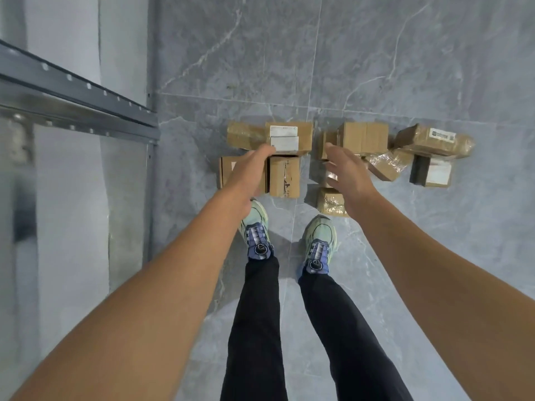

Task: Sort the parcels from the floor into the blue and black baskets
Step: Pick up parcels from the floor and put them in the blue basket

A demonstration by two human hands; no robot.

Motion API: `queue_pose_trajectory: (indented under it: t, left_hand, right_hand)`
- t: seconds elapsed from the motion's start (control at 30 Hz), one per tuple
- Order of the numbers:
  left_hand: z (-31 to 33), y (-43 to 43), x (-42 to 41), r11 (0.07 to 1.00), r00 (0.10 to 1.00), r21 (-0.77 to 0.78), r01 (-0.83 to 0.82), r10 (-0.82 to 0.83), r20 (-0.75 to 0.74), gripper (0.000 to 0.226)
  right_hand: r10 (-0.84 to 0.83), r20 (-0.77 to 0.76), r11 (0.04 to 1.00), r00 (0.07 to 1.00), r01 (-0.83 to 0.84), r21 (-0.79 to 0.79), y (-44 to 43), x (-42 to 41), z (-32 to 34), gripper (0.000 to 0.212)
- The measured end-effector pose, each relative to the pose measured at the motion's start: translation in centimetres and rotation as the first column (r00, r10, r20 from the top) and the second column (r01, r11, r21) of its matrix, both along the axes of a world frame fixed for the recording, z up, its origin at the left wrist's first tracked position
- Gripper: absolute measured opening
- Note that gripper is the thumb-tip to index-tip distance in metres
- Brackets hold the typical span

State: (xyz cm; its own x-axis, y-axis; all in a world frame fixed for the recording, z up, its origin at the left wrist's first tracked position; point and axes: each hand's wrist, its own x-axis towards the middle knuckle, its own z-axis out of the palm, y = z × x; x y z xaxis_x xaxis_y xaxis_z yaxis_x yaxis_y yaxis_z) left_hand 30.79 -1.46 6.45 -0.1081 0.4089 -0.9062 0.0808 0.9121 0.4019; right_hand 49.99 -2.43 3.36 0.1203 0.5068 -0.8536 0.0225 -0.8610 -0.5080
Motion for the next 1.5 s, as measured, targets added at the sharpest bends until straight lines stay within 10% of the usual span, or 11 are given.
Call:
queue_pose_trajectory:
  t: [0.4,0.7,1.07,1.33,1.5]
  left_hand:
    - [-15.8,6.4,0.0,0.997,0.997,0.008,0.079,-0.078,-0.013,0.037]
    - [-14.8,6.8,-0.2,0.997,0.993,-0.010,-0.078,0.079,0.093,0.028]
    - [8.9,7.7,-3.8,0.956,0.967,0.163,-0.244,0.228,0.114,0.037]
    - [32.2,8.8,-4.9,0.830,0.943,0.447,-0.334,0.296,0.155,0.029]
    - [44.2,8.5,-4.6,0.733,0.942,0.594,-0.331,0.297,0.159,0.030]
  right_hand:
    - [-0.078,0.052,0.995,0.996,0.081,-0.057,5.6,-1.5,-15.2,0.035]
    - [-0.110,0.035,0.994,0.993,0.111,-0.017,6.3,-3.2,-14.5,0.088]
    - [0.048,0.070,0.983,0.996,-0.059,0.174,9.8,-5.3,8.8,0.091]
    - [0.188,0.057,0.882,0.980,-0.194,0.430,13.5,-6.3,33.4,0.033]
    - [0.227,0.065,0.780,0.972,-0.222,0.586,14.1,-6.4,45.6,0.033]
